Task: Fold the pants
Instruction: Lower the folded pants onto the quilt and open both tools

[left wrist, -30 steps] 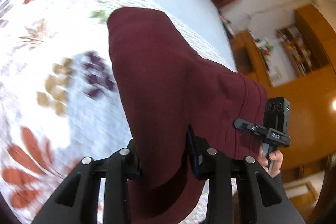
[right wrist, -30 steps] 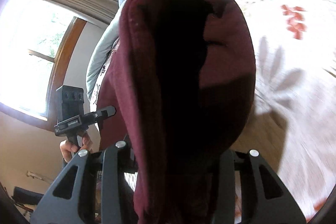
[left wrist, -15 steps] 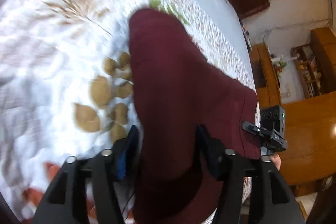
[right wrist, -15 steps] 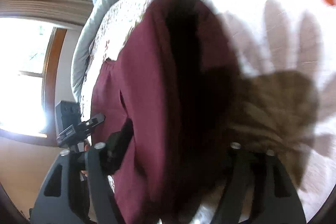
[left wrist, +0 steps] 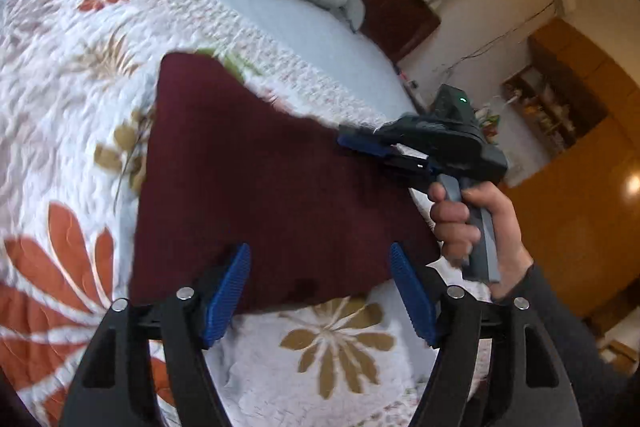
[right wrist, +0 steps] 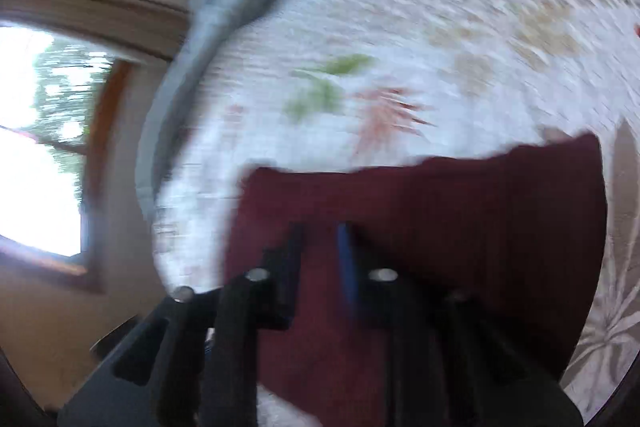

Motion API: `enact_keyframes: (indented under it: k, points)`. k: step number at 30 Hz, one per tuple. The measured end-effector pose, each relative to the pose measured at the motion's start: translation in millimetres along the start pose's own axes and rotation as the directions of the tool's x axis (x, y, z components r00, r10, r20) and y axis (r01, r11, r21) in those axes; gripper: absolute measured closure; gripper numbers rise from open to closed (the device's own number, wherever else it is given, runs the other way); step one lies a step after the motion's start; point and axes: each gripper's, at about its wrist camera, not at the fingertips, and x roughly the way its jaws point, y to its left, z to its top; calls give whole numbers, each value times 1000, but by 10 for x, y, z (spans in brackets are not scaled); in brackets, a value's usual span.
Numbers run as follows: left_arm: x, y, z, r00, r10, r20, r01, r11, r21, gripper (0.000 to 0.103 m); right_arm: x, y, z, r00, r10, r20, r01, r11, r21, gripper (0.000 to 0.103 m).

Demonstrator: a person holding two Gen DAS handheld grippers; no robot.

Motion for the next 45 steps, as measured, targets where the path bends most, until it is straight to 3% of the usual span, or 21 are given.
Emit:
enact_keyframes:
  k: [2, 5, 8, 10, 13, 15, 17, 19, 21, 24, 29, 32, 34, 36, 39, 42, 45]
  points:
    - [89, 33, -58, 999, -38, -23, 37, 999, -36, 33, 99, -245, 34, 1000, 24, 1, -24, 998, 52, 103]
    - [91, 98, -86, 998, -57, -28, 56, 997, -47, 34, 33, -285, 51, 997, 82, 14, -83, 993, 84, 103]
    - [112, 95, -27, 997, -68, -27, 66, 996, -53, 29, -292, -304, -39, 990, 121, 77, -127, 989, 76, 103]
    - [140, 96, -20, 996, -85, -28, 83, 994, -66, 28, -386, -182, -97, 982, 161, 99, -169, 983, 78, 95]
    - [136, 199, -15, 994, -111, -20, 110, 991, -80, 28, -568, -41, -363, 977, 193, 87, -195, 981, 20, 95]
    - [157, 187, 28, 993, -119, -18, 116, 989, -94, 28, -606, -96, -539, 980, 182, 84, -184, 983, 14, 95]
    - [175, 223, 36, 992, -121, -19, 119, 987, -109, 27, -519, -323, -605, 991, 114, 70, -119, 991, 66, 103]
    - [199, 230, 43, 993, -117, -31, 113, 987, -114, 27, -375, -480, -618, 990, 129, 54, -134, 986, 100, 103]
    - [201, 227, 43, 994, -100, -33, 96, 989, -117, 27, -480, -471, -659, 984, 154, 94, -164, 981, 107, 103]
    - [68, 144, 39, 997, -71, -27, 67, 990, -128, 21, -747, -316, -830, 979, 149, 140, -162, 983, 82, 83]
    - [-372, -127, -170, 1000, -13, -1, 13, 995, -96, 9, -1205, -11, -1488, 978, 23, 205, -23, 1000, -5, 29]
    - [-695, -273, -424, 999, 54, 10, -53, 996, -76, 4, -1419, 120, -2044, 962, -87, 257, 99, 995, -32, 15]
    - [-884, -348, -632, 995, 96, -1, -95, 993, -70, 4, -1519, 199, -2441, 947, -147, 285, 164, 986, -39, 13]
    - [-1041, -465, -836, 982, 186, -31, -187, 982, -38, 4, -1580, 308, -2815, 930, -211, 300, 237, 970, -55, 12]
    - [-1255, -700, -1107, 953, 302, -4, -301, 953, 43, 4, -1714, 432, -3294, 900, -279, 335, 320, 945, -71, 10]
    - [-1412, -1011, -1392, 895, 446, 25, -445, 884, 144, 4, -1846, 614, -3706, 869, -321, 376, 378, 922, -85, 8]
    - [-1621, -1248, -1640, 872, 482, 84, -489, 859, 152, 4, -1907, 858, -3991, 838, -355, 415, 427, 899, -94, 4]
